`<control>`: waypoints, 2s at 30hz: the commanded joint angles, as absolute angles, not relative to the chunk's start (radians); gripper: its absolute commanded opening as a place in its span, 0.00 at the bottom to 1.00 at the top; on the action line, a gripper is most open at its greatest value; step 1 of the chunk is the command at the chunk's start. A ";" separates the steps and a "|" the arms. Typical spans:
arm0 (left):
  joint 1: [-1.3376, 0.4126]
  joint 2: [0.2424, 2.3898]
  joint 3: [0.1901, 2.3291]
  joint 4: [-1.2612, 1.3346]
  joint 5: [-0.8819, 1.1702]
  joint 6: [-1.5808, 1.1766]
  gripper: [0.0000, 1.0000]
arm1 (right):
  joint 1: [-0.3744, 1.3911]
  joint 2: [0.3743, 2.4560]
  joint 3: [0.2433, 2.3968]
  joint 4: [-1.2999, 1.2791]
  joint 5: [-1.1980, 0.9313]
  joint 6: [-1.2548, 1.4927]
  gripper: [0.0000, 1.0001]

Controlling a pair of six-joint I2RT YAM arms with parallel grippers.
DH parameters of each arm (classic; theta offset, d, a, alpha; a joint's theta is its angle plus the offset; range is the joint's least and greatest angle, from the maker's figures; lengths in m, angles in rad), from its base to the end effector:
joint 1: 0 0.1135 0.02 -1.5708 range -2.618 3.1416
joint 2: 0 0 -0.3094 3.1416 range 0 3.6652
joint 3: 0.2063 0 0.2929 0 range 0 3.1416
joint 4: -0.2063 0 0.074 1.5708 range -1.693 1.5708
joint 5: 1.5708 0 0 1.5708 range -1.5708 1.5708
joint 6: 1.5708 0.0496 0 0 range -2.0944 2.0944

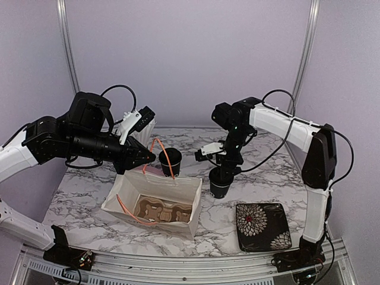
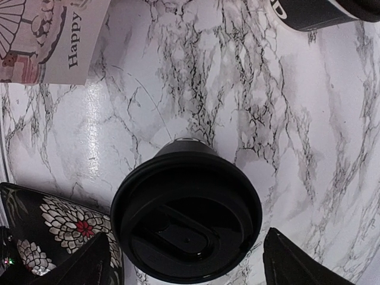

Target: Pack the takeout coffee

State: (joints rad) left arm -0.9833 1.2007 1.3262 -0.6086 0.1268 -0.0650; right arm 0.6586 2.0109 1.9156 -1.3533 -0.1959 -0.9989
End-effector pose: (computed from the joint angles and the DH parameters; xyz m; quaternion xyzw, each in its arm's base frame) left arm 0.1578 -0.2483 0.4401 0.4079 0.7510 -0.3054 0.4199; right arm 0.3562 0.2879 0.3041 -0.7362 0.6669 0.0859 0.0764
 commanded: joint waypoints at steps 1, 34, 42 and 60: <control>-0.979 1.200 1.316 -0.597 0.130 -0.061 0.00 | 0.667 1.993 1.897 -1.364 -0.205 -0.997 0.86; -0.979 1.190 1.296 -0.595 0.081 -0.066 0.07 | 0.704 2.001 1.764 -1.297 -0.167 -0.949 0.73; -0.977 1.175 1.293 -0.604 0.044 -0.038 0.35 | 0.704 1.968 1.739 -1.286 -0.164 -0.935 0.70; -0.969 1.136 1.279 -0.734 0.152 0.054 0.56 | 0.696 1.856 1.794 -1.313 -0.188 -0.910 0.71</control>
